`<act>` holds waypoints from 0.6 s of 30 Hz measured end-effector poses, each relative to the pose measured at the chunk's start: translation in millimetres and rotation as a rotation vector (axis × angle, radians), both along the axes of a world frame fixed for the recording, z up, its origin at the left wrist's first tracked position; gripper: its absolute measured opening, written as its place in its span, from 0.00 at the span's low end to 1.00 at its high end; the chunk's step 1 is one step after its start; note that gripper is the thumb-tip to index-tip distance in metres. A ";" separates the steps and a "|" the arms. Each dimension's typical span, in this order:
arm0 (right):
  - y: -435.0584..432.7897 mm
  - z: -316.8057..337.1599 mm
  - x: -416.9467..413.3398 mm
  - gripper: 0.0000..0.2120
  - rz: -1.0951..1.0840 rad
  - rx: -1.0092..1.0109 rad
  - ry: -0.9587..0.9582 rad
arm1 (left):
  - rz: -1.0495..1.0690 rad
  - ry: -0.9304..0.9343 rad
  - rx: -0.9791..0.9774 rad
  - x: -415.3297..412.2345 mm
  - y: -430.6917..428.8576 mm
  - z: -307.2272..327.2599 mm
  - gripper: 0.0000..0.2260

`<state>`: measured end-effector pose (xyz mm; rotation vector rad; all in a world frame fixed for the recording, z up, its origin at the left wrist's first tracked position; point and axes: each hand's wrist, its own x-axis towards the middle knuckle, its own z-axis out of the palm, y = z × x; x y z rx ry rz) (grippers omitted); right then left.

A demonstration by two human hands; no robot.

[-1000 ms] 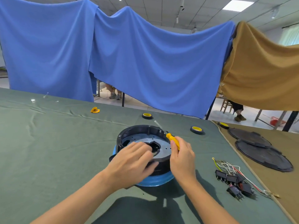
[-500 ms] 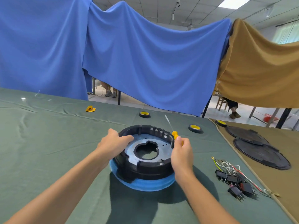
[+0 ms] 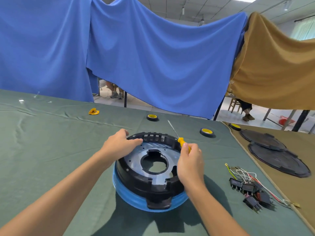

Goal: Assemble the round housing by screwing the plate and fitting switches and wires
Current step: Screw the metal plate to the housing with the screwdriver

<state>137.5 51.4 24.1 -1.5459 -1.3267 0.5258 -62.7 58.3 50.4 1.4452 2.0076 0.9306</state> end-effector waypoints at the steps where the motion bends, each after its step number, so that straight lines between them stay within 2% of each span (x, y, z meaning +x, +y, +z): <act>1: 6.1 1.3 7.3 0.14 0.059 -0.001 0.015 | 0.028 0.146 -0.028 -4.5 -0.3 4.5 0.30; 4: 23.1 9.8 25.7 0.13 0.182 -0.022 0.033 | 0.081 0.499 -0.037 -10.3 -4.1 11.1 0.24; 7: 30.4 15.8 31.9 0.15 0.120 -0.040 0.000 | 0.117 0.671 0.012 -1.9 -5.7 10.3 0.19; 9: 25.8 12.1 33.7 0.16 0.046 -0.066 0.044 | 0.025 0.600 0.119 1.6 0.2 5.5 0.17; 11: 14.8 4.9 32.7 0.17 0.026 -0.107 0.102 | -0.128 0.408 0.172 4.1 6.4 1.9 0.24; 13: 4.1 -1.0 26.6 0.16 0.042 -0.126 0.111 | -0.215 0.267 0.119 7.8 10.5 -2.3 0.28; 15: 3.0 -3.1 21.4 0.15 0.041 -0.117 0.103 | -0.184 0.261 0.074 9.8 13.9 -7.7 0.27; 18: 14.9 0.2 21.9 0.15 0.061 -0.121 0.113 | -0.049 0.390 0.095 3.2 14.6 -4.9 0.20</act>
